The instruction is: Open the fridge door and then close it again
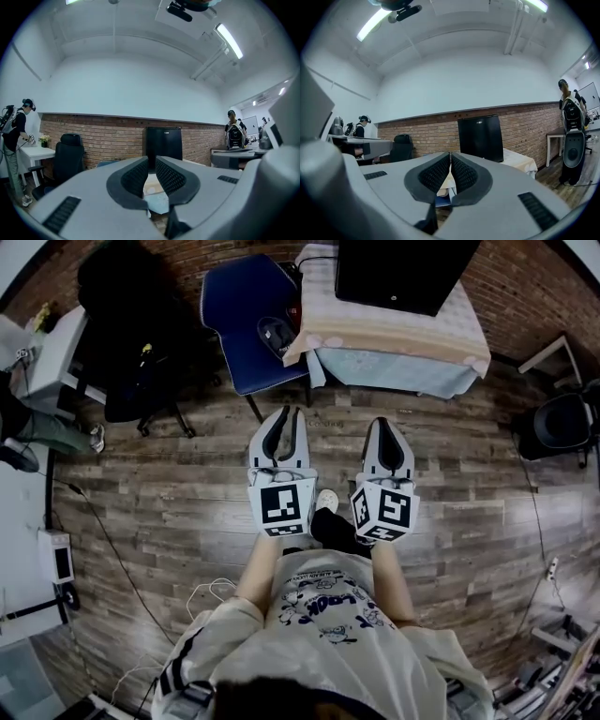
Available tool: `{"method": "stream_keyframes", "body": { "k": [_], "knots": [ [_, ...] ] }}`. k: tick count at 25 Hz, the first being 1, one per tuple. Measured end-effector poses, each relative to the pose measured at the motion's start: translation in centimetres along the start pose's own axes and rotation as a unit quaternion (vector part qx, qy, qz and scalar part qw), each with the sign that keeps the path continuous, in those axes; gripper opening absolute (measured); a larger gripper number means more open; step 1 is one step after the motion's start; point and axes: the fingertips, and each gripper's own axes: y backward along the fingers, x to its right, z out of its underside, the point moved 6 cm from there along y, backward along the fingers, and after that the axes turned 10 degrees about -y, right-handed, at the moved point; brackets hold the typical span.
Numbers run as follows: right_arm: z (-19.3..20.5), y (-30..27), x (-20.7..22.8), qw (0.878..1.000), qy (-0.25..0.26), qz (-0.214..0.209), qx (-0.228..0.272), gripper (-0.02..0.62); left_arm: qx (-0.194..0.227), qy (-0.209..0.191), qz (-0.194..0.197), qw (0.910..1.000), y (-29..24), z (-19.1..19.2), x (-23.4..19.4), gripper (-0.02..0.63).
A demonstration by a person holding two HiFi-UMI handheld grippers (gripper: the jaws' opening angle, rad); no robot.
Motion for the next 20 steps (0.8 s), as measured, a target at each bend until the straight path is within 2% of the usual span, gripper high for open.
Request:
{"method": "stream_keyframes", "body": {
  "k": [9,20],
  "knots": [
    [-3.2,-10.4,3.8,1.0,-0.003,-0.014,0.009,0.034,0.003,-0.004,-0.012,0.9999,-10.3,-1.7,-0.2,0.061],
    [-2.7,-17.4,5.7,1.0,-0.008,-0.017,-0.007,0.034,-0.011,0.003,-0.024,0.9997,-16.9,-0.8,-1.2,0.061]
  ]
}}
